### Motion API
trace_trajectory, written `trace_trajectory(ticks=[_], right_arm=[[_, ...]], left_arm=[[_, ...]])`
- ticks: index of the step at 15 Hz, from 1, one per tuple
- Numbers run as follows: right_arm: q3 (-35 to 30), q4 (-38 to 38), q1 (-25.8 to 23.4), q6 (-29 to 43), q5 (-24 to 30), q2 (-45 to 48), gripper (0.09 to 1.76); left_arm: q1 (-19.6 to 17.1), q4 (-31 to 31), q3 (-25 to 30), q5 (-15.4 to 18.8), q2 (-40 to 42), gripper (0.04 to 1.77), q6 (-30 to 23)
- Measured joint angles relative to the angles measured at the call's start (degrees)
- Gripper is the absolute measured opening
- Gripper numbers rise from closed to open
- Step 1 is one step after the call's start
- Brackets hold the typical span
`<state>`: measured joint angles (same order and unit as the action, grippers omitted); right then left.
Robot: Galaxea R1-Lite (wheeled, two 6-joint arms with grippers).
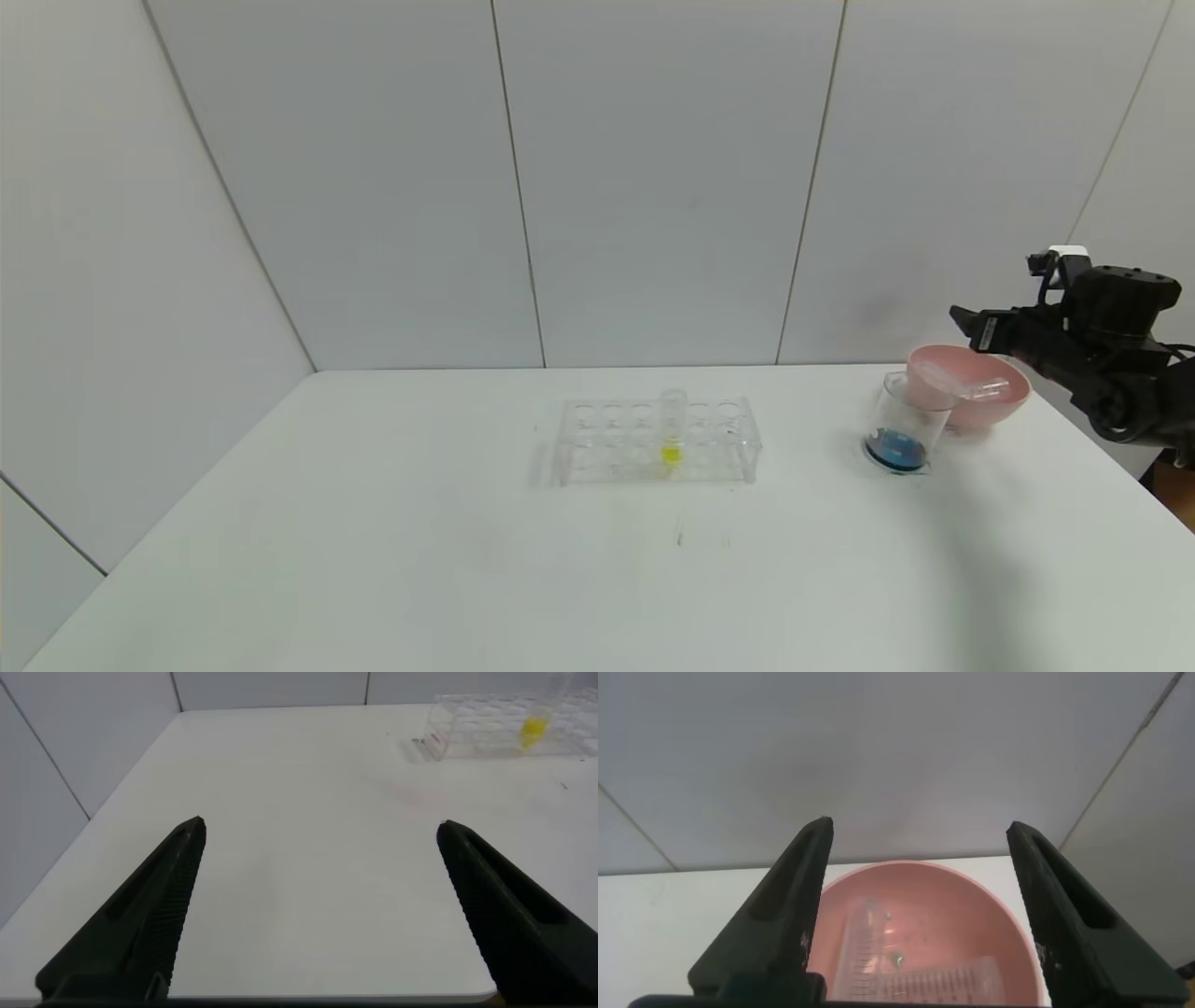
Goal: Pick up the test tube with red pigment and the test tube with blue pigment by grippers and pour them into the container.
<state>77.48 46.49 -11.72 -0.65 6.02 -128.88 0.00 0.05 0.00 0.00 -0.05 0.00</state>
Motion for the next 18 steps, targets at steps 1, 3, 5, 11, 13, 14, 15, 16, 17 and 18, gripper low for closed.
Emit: trace_trajectory(ticks=[1, 3, 5, 11, 13, 14, 15, 16, 17, 18], right_arm=[[-1.2, 0.6, 1.7, 0.0, -0.9, 0.7, 1.39], [-4.3, 2.9, 6.4, 0.4, -3.8, 2.1, 1.46], [-7.5, 4.7, 11.4, 0.7, -5.9, 4.1, 1.52], [-20.5, 6.2, 20.3, 0.6, -7.3, 19.0, 1.62], [-25.7, 8.1, 20.9, 0.5, -7.2, 25.8, 1.64], [-28.3, 8.7, 21.0, 0.3, -7.3, 29.4, 1.65], [-31.0, 9.1, 21.1, 0.0, -7.3, 33.5, 1.66], [-33.3, 9.3, 21.1, -0.1, -7.3, 37.4, 1.66], [-35.7, 9.5, 21.1, -0.3, -7.4, 41.6, 1.67], [-37.6, 9.5, 20.9, -0.4, -7.4, 45.6, 1.67]], left_arm=[[0.0, 0.0, 0.0, 0.0, 0.0, 1.76, 0.0], [0.0, 0.0, 0.0, 0.0, 0.0, 1.76, 0.0], [0.0, 0.0, 0.0, 0.0, 0.0, 1.76, 0.0], [0.0, 0.0, 0.0, 0.0, 0.0, 1.76, 0.0], [0.0, 0.0, 0.0, 0.0, 0.0, 1.76, 0.0], [0.0, 0.0, 0.0, 0.0, 0.0, 1.76, 0.0], [0.0, 0.0, 0.0, 0.0, 0.0, 1.76, 0.0], [0.0, 0.0, 0.0, 0.0, 0.0, 1.76, 0.0], [0.0, 0.0, 0.0, 0.0, 0.0, 1.76, 0.0], [0.0, 0.0, 0.0, 0.0, 0.0, 1.76, 0.0]])
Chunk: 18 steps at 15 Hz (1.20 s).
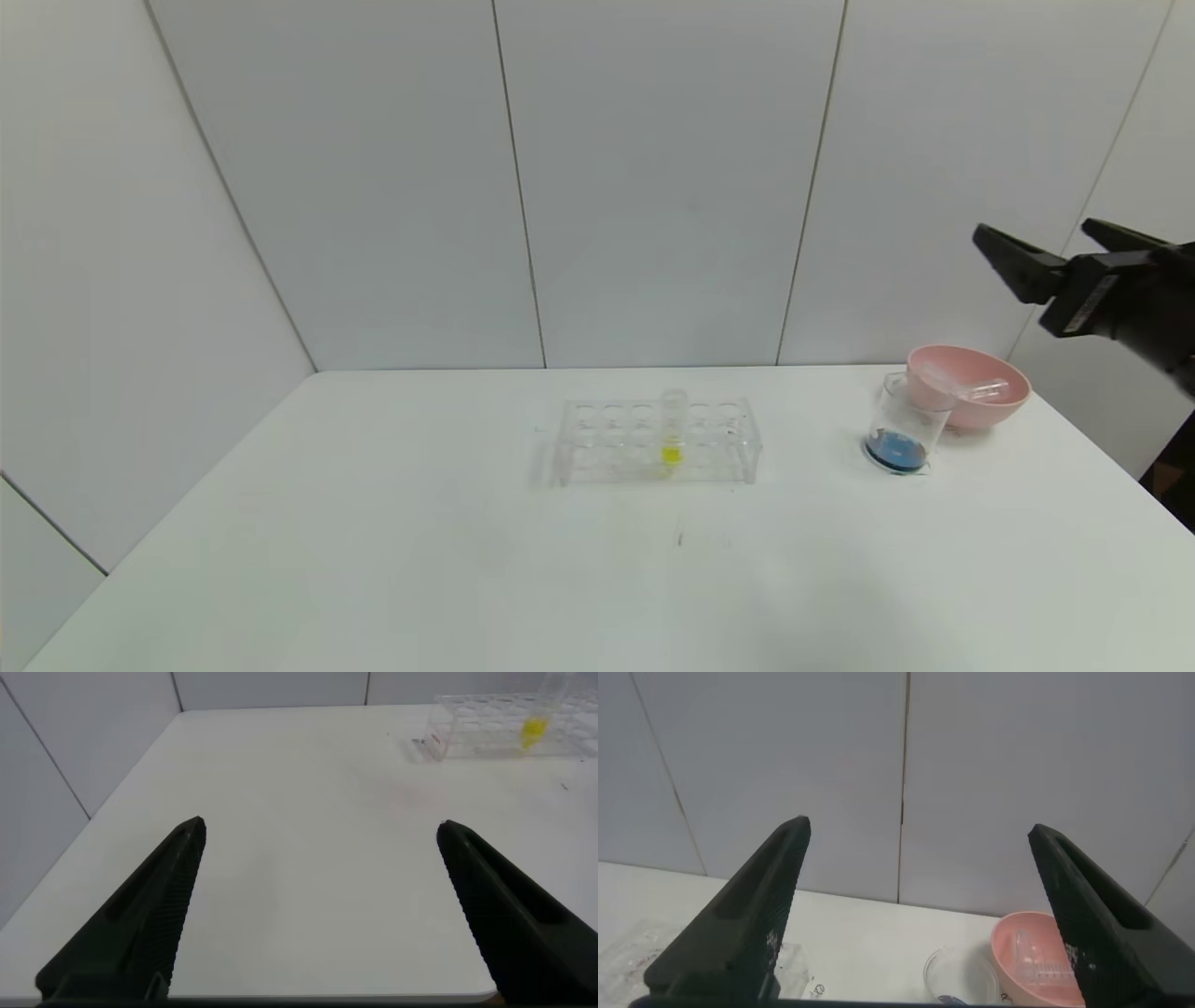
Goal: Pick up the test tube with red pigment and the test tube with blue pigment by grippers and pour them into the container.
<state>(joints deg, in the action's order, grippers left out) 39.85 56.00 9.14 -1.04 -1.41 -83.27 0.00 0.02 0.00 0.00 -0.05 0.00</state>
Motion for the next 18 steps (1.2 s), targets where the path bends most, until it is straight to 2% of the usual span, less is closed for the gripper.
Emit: trace_trajectory(ticks=[4, 9, 12, 14, 18], right_arm=[[-7.1, -3.2, -0.5, -1.0, -0.2, 17.2, 1.69], [-9.5, -24.6, -0.9, -4.9, -4.9, 41.6, 1.7], [-8.7, -32.9, -3.2, -6.0, -5.6, 53.7, 1.7], [-9.4, -34.8, -6.7, -5.9, -3.3, 59.5, 1.7], [-14.0, -35.2, -8.4, -5.4, 1.9, 70.4, 1.7]], left_arm=[[0.0, 0.0, 0.0, 0.0, 0.0, 1.76, 0.0], [0.0, 0.0, 0.0, 0.0, 0.0, 1.76, 0.0], [0.0, 0.0, 0.0, 0.0, 0.0, 1.76, 0.0], [0.0, 0.0, 0.0, 0.0, 0.0, 1.76, 0.0], [0.0, 0.0, 0.0, 0.0, 0.0, 1.76, 0.0]])
